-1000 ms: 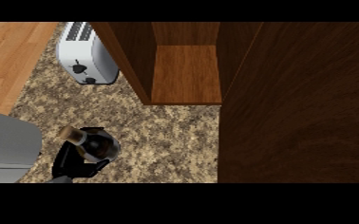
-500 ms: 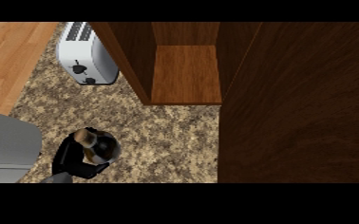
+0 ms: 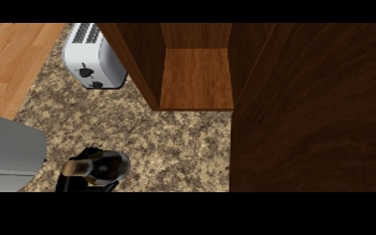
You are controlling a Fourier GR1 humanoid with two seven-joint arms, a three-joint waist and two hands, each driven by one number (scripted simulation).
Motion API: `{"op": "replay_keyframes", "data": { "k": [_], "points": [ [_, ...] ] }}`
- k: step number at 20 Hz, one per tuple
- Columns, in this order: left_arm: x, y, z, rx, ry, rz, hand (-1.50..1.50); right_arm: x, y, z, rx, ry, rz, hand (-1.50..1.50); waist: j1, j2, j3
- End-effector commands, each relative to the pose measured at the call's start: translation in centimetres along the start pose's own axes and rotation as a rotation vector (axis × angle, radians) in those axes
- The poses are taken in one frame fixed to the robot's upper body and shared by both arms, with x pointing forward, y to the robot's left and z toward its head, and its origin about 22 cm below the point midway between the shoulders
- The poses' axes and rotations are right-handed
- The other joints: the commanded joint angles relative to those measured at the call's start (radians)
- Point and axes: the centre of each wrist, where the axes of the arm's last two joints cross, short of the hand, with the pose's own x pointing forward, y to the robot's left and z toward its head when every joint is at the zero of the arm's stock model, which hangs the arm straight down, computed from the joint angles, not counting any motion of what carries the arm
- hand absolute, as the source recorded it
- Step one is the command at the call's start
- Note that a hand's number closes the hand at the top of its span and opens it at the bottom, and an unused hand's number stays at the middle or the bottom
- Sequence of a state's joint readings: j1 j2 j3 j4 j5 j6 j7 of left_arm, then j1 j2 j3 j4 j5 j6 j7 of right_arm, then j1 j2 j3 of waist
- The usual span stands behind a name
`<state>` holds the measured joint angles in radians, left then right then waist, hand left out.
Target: Pick up the wine, place it into the cabinet and close the cabinet
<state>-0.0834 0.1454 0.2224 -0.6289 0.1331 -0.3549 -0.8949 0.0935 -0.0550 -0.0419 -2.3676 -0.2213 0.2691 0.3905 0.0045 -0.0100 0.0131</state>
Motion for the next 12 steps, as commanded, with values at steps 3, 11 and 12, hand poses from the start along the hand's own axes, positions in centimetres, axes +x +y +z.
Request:
{"op": "replay_keyframes", "data": {
  "k": [3, 11, 12],
  "points": [
    [-1.4, -2.6, 3.7, -0.022, -0.044, 0.132, 1.5, -2.1, -1.2, -0.8, -0.01, 0.007, -0.011, -1.5, 0.003, 0.009, -0.012],
    [2.3, -6.9, 4.1, -0.107, -0.097, 0.188, 1.5, -0.4, -0.5, -0.5, -0.004, -0.004, -0.007, -1.5, 0.004, 0.007, -0.012],
    [3.7, -6.8, 3.4, -0.092, -0.101, 0.177, 1.5, -1.3, 0.4, -1.0, -0.001, 0.001, -0.01, -1.5, 0.004, 0.008, -0.012]
  ]
}}
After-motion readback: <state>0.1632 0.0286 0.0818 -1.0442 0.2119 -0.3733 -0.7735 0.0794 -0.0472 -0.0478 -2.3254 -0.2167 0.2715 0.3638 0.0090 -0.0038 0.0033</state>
